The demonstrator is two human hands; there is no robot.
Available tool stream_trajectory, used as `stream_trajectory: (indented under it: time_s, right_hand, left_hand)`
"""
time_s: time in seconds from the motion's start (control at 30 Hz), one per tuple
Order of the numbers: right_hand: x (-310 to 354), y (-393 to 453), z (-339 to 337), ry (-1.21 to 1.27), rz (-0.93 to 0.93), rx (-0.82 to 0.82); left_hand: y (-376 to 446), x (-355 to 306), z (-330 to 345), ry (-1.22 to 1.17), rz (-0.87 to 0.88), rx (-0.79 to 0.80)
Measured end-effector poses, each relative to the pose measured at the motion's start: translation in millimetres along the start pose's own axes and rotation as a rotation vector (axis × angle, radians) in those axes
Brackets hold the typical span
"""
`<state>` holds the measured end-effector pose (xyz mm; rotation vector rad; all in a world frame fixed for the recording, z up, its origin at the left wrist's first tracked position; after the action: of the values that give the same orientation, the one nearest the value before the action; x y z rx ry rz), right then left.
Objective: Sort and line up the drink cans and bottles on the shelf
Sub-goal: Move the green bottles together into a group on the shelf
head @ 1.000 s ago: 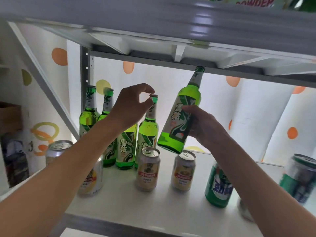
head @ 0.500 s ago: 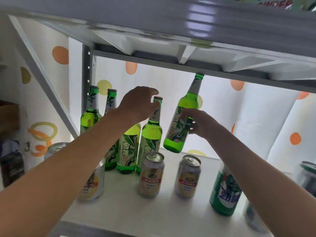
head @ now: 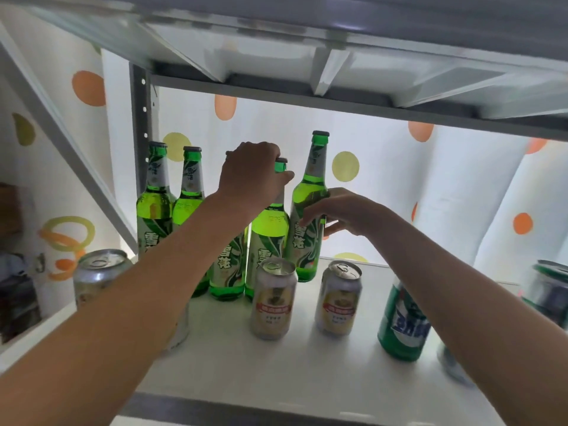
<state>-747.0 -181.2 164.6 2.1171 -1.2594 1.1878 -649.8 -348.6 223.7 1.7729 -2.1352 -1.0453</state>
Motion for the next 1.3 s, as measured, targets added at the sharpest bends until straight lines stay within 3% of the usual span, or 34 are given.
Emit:
stream_trajectory:
  time_s: [0.27,0.67,1.0,1.17,1.3]
  right_hand:
    - [-23,2,27,0.048,0.121,0.243]
    - [-30,-8,31,0.058,0.125,0.344]
    - [-21,-27,21,-0.004,0.252,0.181]
    - [-4,-52,8,-0.102,0.180,-0.207]
    - [14,-90,15,-0.281,-0.097,-0.511]
  left_hand:
    - [2,-1,4,0.088,-0.021,-0.047]
    - [1,-7,13,0.125,-0.096,-0.075]
    - [-27,-11,37,-0.125,-0.018,-0.028]
    - [-49,-20,47,-0.204,0.048,-0.088]
    - [-64,-38,53,-0.333,0.098,-0.082]
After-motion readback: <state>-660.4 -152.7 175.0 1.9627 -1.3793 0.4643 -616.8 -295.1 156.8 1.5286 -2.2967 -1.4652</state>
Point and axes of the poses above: each hand's wrist, its own y-axis towards the middle knuckle, its own z-axis out of the palm, x = y × z, the point moved 5 cm from there along y, towards the middle knuckle, and after that the axes turned 12 degrees about x, right-handed, at the moved point
